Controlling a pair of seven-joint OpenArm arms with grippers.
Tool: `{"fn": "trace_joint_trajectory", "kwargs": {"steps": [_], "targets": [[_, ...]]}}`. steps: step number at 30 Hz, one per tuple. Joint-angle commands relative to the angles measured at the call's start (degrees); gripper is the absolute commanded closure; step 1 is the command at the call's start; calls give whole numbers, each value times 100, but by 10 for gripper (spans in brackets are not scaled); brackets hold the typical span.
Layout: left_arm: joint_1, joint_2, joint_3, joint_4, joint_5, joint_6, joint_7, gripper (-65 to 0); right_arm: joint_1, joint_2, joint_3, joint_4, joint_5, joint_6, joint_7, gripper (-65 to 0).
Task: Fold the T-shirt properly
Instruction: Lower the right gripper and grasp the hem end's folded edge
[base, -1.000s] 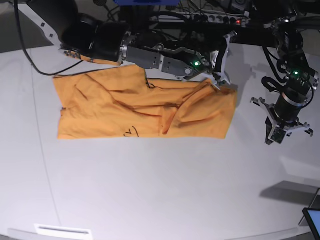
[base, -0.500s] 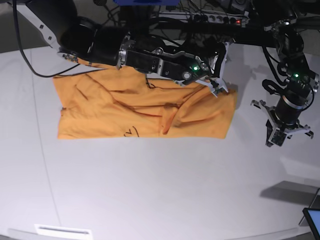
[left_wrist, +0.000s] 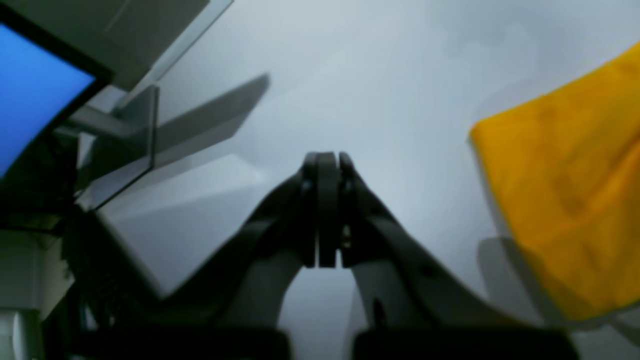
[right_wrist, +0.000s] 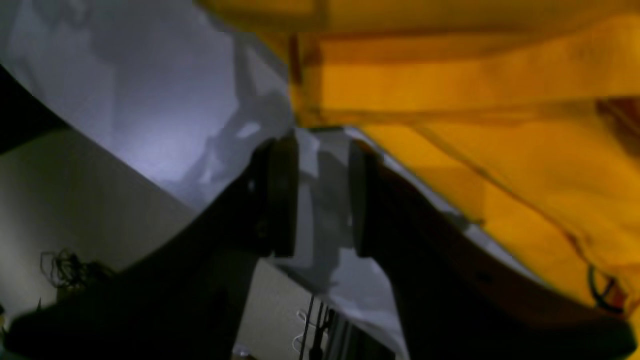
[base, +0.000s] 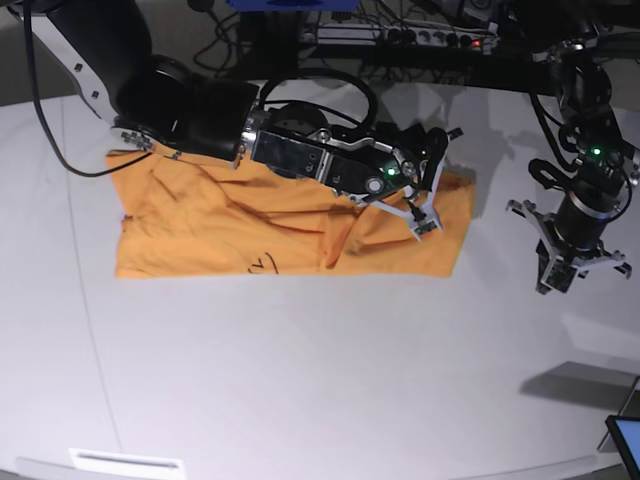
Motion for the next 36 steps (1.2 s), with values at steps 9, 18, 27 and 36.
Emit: {"fn": "trace_joint_trajectory", "kwargs": {"steps": [9,18,27,36], "targets": [[-56,-68,-27,74,-31,56,-111,0,195,-81,26,46,14,14,177,-173],[-56,-68,-35,65,-31,56,-111,0,187,-90,18,-455,14,14,713,-261],[-56,-68,-27,65,-31,56,-111,0,160,-98,18,-437,31,14,748,-260],[-56,-68,-27,57,-31,56,-111,0,99,-98,18,-429,58,14,757,-123]]}}
